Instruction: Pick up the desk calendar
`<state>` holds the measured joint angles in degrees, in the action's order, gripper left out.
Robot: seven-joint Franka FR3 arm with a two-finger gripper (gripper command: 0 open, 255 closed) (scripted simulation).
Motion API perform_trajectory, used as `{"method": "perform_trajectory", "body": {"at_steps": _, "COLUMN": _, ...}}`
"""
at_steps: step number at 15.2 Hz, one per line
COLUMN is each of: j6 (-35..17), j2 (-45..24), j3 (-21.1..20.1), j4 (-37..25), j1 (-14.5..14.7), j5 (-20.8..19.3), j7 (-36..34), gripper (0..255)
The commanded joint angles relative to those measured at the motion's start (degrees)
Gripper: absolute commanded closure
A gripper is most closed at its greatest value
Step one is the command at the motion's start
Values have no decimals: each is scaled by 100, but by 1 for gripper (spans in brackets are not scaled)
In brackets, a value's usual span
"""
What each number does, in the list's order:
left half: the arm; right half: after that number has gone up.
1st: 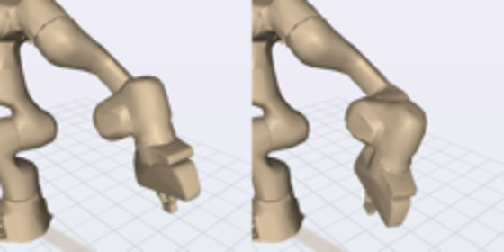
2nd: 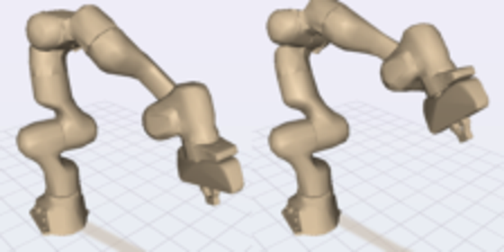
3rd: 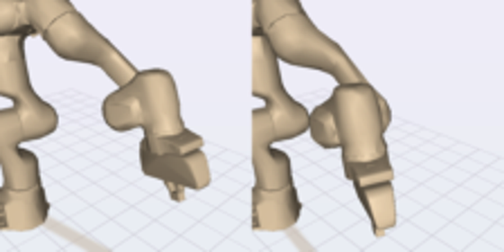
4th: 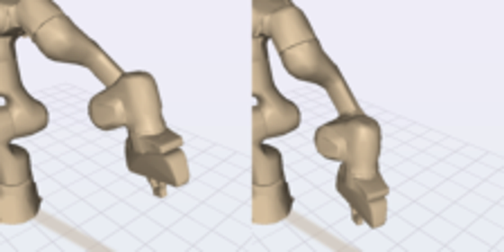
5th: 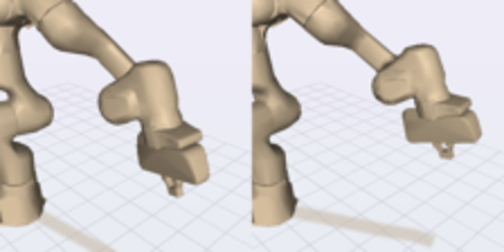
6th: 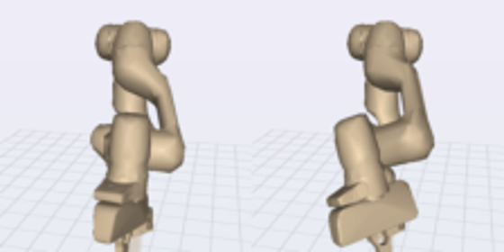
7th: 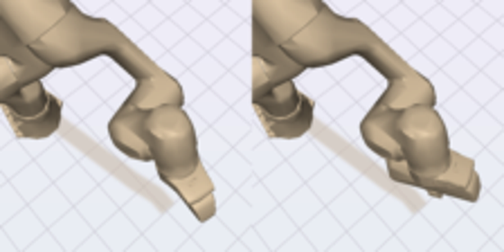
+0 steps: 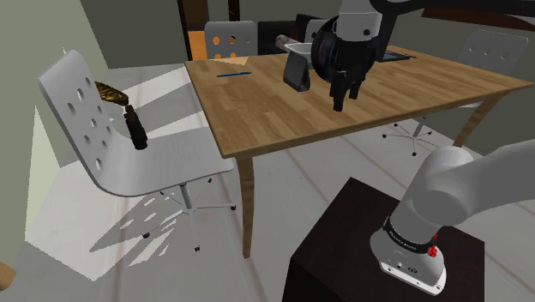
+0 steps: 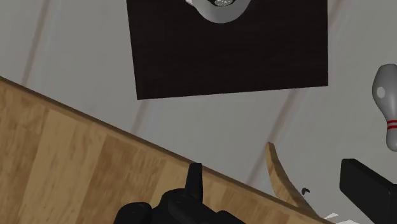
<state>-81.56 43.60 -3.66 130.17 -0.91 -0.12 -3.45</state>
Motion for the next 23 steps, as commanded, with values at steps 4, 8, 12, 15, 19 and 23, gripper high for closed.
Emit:
{"method": "perform_trajectory", "body": {"at_steps": 4, "j6": -379, "j2": -434, "j3": 139, "j4": -221, "j1": -154, "j5": -129, "j7": 1, "gripper": 0}}
{"method": "perform_trajectory", "body": {"at_steps": 8, "j6": -827, "j2": -1029, "j3": 325, "j4": -594, "j1": -340, "j5": -265, "j7": -6, "gripper": 0}}
{"method": "perform_trajectory", "body": {"at_steps": 12, "j6": -1204, "j2": -1634, "j3": 512, "j4": -1051, "j1": -507, "j5": -357, "j7": -13, "gripper": 0}}
{"method": "perform_trajectory", "body": {"at_steps": 15, "j6": -1438, "j2": -2093, "j3": 653, "j4": -1448, "j1": -622, "j5": -394, "j7": -15, "gripper": 0}}
{"method": "perform_trajectory", "body": {"at_steps": 19, "j6": -1686, "j2": -2713, "j3": 845, "j4": -2050, "j1": -762, "j5": -399, "j7": -8, "gripper": 0}}
{"method": "perform_trajectory", "body": {"at_steps": 23, "j6": -1858, "j2": -3348, "j3": 1040, "j4": -2742, "j1": -899, "j5": -345, "j7": 14, "gripper": 0}}
